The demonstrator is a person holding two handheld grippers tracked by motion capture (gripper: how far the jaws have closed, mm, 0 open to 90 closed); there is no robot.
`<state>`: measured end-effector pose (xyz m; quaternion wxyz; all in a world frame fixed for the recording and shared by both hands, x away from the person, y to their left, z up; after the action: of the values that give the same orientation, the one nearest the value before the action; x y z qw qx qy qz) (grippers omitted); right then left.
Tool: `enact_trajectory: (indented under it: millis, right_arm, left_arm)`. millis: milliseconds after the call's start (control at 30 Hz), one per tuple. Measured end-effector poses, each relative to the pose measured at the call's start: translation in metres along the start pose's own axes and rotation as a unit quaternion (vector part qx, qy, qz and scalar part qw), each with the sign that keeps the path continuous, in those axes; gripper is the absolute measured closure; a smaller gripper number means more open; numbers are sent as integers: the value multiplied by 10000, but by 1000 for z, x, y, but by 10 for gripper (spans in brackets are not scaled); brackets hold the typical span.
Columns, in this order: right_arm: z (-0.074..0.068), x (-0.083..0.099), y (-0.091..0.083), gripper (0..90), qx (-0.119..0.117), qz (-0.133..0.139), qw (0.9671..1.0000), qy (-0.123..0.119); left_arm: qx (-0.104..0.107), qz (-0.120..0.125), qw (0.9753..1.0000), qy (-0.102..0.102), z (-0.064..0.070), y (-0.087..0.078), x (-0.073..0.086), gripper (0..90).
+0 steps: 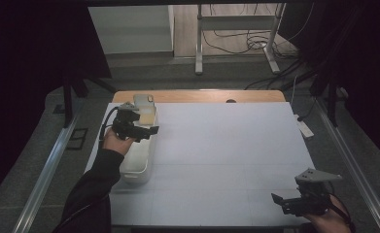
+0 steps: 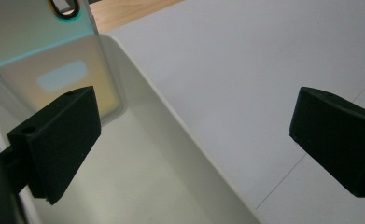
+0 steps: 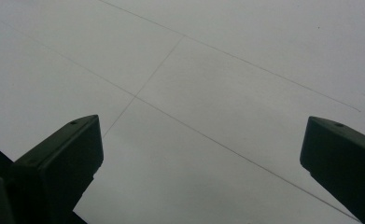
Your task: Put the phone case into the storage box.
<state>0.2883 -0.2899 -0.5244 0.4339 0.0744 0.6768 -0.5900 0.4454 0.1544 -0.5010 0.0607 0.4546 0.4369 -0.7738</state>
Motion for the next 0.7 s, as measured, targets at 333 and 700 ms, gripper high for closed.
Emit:
enact_trajectory:
  millis: [333,700]
  right_arm:
    - [2,-1,-1,0,65,53,9999,63]
    - [2,-1,-1,0,68,48,10000,47]
  left_arm:
    - [97,223,9996,-145,9,-9,7,19]
    - [199,353,9991,-143,20,-18,18,10]
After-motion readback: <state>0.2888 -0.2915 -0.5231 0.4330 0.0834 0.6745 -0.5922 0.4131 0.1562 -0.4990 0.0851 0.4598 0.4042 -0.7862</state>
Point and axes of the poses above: each handheld gripper's, and its own axes: y roughly forward along the jaws, x roughly out of its underside, z roughly to its right, the point moved 10 cm from there along y, roughly forward along the jaws, and after that the axes turned 6 degrees about x, right-handed, at the moved point
